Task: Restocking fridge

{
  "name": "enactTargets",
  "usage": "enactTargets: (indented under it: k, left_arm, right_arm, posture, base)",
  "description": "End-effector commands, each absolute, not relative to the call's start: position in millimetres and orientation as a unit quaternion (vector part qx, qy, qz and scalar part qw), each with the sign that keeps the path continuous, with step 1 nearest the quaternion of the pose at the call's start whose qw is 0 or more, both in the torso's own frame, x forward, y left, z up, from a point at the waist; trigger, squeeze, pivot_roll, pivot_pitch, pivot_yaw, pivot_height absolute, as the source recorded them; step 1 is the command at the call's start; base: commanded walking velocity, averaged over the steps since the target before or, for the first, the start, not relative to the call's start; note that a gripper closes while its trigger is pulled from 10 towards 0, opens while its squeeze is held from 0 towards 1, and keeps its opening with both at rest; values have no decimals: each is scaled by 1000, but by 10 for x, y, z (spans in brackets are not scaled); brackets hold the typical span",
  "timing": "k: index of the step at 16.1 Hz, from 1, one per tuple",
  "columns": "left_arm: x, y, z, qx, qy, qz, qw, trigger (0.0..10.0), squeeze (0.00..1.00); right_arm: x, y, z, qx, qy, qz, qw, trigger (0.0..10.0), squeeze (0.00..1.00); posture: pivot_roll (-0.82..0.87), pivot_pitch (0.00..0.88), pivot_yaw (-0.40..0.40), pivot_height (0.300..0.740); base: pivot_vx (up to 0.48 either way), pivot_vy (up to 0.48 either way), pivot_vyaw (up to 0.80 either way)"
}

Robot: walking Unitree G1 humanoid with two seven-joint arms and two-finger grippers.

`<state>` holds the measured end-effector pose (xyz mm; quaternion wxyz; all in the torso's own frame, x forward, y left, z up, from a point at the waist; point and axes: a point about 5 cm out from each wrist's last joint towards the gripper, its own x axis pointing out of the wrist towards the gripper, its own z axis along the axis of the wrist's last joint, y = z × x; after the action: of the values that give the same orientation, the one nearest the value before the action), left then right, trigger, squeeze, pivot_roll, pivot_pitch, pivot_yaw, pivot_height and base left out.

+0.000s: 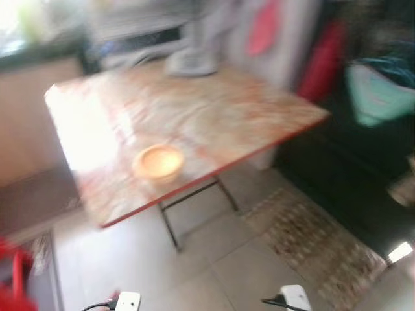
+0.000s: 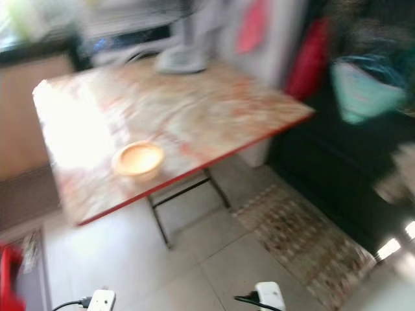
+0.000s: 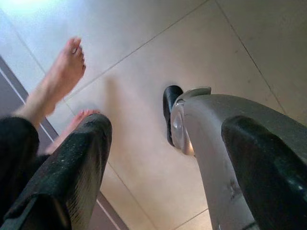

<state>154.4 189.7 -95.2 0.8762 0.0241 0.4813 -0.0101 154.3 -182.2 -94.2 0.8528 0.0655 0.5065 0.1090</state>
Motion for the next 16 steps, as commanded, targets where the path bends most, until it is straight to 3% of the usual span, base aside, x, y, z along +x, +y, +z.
enactTargets:
  k: [1,5,9,11,16]
  left_arm:
    - [1587,1949,-925,35,470,-2,882,10000,0]
    - [1800,2058,-767,50,387,14,921,10000,0]
    - [2171,1937,-332,81,181,-1,980,10000,0]
    - [2199,1842,-79,99,96,-16,990,10000,0]
    - [2060,1832,309,153,1,-19,988,10000,0]
  right_arm:
    - [1534,-1805,-946,71,506,111,852,10000,0]
    - [1525,-1806,-946,81,504,112,853,10000,0]
    - [1523,-1803,-944,80,503,120,852,10000,0]
    - [1521,-1804,-944,81,502,121,852,10000,0]
    - [1520,-1830,-943,78,502,114,854,10000,0]
  posture:
    - [22,0,11,740]
    - [30,0,6,740]
    - [38,0,8,740]
    - [36,0,12,740]
    - [41,0,5,740]
  base:
    - [0,0,800]
    - [0,0,200]
    - [0,0,0]
    - [0,0,0]
    - [0,0,0]
